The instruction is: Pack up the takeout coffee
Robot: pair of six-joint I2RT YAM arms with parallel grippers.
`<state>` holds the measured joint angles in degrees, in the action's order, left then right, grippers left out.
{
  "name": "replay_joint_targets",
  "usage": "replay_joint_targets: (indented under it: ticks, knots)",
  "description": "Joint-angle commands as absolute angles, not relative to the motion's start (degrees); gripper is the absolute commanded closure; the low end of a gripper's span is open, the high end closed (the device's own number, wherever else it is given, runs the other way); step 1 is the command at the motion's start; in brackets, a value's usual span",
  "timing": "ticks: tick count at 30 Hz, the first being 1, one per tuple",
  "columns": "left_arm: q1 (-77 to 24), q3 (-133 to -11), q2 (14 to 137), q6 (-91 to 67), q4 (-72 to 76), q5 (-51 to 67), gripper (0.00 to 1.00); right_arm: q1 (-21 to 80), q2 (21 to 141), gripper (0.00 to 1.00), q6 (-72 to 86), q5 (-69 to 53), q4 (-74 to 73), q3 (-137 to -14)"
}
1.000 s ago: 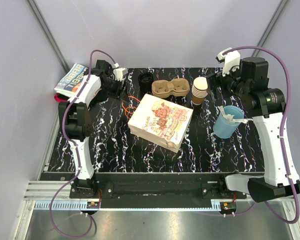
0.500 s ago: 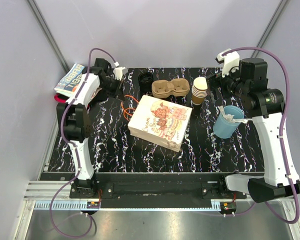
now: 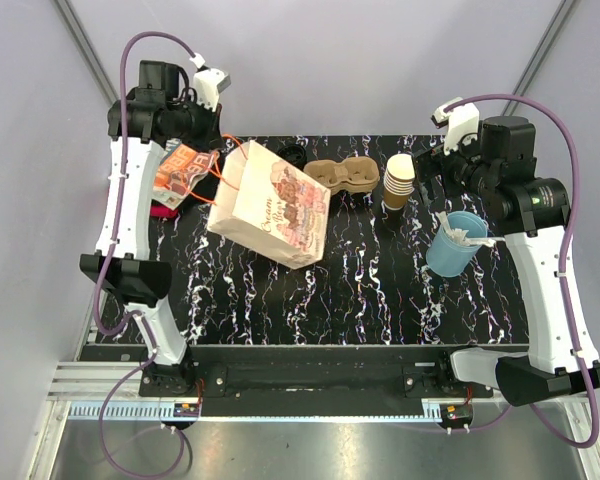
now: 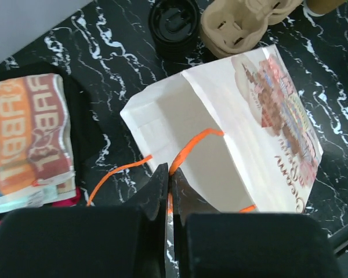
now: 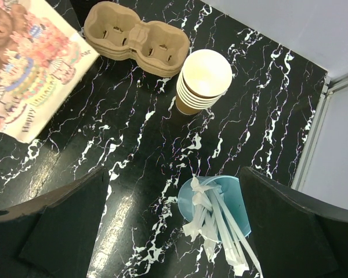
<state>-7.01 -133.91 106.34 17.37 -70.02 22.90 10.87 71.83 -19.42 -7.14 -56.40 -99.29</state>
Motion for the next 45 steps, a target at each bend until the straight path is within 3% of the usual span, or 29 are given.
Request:
replay_joint_targets:
  ticks: [1,17,30,45]
  knots:
    - [-10.4,-139.4,106.6,19.4,-75.3,12.6,0.99,11.3,71.8,0.00,-18.1,-8.3,-54.1,-100.3]
    - [-11.8,-140.0,98.5,26.7,-79.9,-4.3,0.99,11.4,72.0,0.00,-17.8,-8.5,-53.2,-99.4]
    - [-11.0,-139.1,96.1,29.1,-80.8,-4.9,0.98,11.3,72.2,0.00,-17.7,-8.9,-53.2,-99.4]
    - [-21.8,-130.1,97.9,26.8,-77.1,-4.1,0.93,11.5,72.2,0.00,-18.3,-7.7,-52.6,-98.0]
